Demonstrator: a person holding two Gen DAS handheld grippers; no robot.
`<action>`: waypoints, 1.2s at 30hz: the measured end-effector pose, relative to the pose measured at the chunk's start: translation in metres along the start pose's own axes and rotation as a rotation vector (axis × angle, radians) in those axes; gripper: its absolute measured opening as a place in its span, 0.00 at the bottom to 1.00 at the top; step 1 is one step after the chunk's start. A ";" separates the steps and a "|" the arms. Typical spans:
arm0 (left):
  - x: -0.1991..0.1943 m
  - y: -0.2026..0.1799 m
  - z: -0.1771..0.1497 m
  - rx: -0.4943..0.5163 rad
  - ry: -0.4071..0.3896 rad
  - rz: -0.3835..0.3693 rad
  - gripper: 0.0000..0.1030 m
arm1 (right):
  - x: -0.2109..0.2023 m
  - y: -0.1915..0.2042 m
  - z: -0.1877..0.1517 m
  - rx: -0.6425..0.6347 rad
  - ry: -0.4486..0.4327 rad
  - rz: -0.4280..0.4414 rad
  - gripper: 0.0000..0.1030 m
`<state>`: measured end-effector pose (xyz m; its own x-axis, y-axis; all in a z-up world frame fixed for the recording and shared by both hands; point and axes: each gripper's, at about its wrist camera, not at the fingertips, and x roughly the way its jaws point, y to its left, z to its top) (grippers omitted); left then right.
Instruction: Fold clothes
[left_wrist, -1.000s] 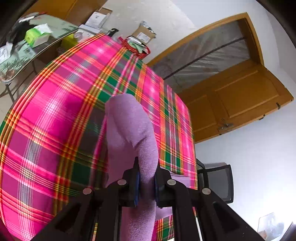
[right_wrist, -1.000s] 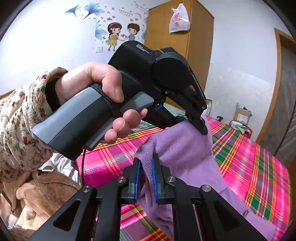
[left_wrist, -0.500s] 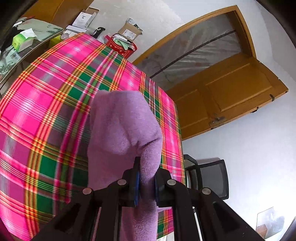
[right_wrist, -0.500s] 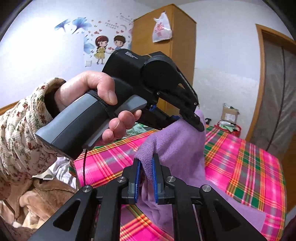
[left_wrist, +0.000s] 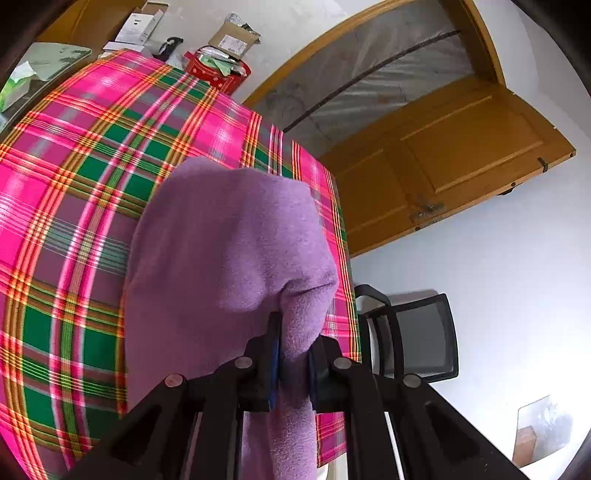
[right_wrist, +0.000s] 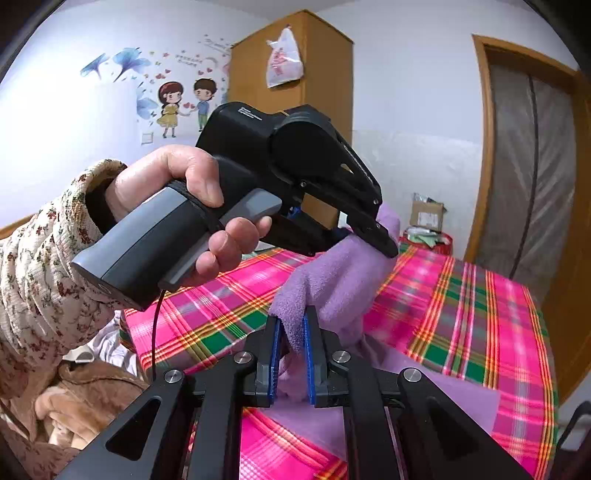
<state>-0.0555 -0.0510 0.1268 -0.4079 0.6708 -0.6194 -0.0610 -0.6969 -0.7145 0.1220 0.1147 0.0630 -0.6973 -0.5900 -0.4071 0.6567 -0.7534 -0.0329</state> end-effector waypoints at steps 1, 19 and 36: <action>0.004 -0.002 0.000 0.001 0.008 0.000 0.12 | -0.001 -0.005 -0.002 0.014 0.000 -0.001 0.12; 0.093 -0.032 -0.007 0.021 0.159 0.002 0.12 | -0.024 -0.077 -0.034 0.200 0.044 -0.055 0.11; 0.155 -0.043 -0.018 0.048 0.240 0.089 0.12 | -0.035 -0.116 -0.070 0.327 0.104 -0.108 0.11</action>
<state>-0.0994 0.0877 0.0560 -0.1858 0.6430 -0.7429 -0.0805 -0.7635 -0.6407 0.0903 0.2428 0.0173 -0.7140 -0.4816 -0.5082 0.4422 -0.8730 0.2059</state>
